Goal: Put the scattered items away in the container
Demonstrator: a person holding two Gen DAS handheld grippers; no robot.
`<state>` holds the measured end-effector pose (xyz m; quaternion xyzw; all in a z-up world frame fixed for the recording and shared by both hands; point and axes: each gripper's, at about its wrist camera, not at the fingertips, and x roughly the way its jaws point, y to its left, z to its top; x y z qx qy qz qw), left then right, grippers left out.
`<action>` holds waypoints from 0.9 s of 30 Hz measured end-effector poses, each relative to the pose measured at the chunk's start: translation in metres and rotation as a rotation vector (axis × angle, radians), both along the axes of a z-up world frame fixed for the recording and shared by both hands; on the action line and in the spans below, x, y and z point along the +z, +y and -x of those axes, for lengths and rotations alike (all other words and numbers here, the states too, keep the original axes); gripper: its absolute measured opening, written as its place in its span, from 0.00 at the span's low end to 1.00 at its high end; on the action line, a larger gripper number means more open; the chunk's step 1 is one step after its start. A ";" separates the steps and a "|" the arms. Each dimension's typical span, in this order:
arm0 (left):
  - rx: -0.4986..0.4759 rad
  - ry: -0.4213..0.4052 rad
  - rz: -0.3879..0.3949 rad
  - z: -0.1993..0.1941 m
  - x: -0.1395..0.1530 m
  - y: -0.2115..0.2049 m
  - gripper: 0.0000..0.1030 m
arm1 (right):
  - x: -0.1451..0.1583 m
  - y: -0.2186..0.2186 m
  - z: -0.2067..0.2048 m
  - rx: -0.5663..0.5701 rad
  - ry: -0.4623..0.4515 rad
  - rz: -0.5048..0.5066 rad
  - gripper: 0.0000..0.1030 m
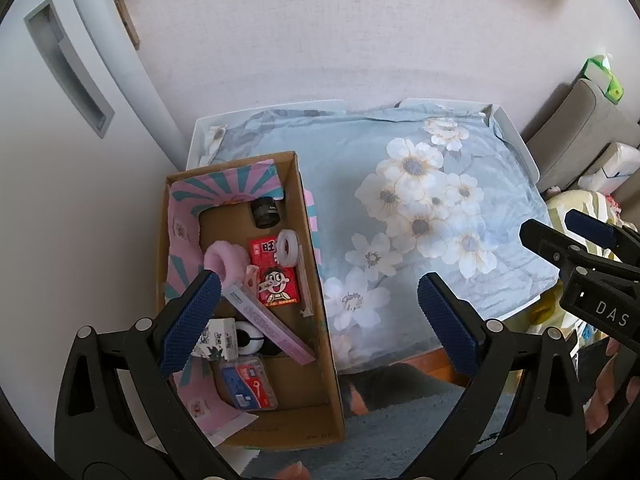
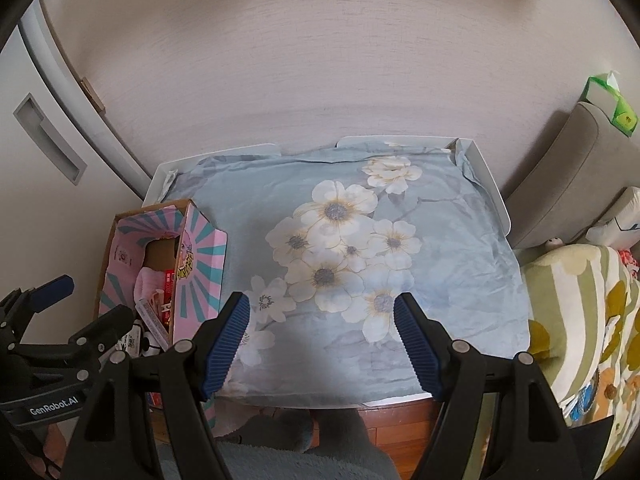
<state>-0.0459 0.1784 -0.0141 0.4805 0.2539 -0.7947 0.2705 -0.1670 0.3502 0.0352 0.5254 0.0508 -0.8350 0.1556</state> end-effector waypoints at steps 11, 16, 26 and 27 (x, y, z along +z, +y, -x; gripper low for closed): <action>-0.005 -0.016 0.007 0.002 -0.001 0.003 0.96 | -0.002 0.005 -0.002 -0.016 -0.010 0.001 0.69; -0.009 -0.019 0.015 0.001 0.000 0.005 0.96 | -0.001 0.005 -0.004 -0.020 -0.010 -0.001 0.69; -0.019 -0.019 0.027 0.000 0.001 0.009 0.97 | -0.001 0.008 -0.007 -0.020 -0.008 -0.002 0.69; -0.019 -0.020 0.031 0.000 0.001 0.010 0.97 | -0.001 0.009 -0.007 -0.019 -0.008 -0.001 0.69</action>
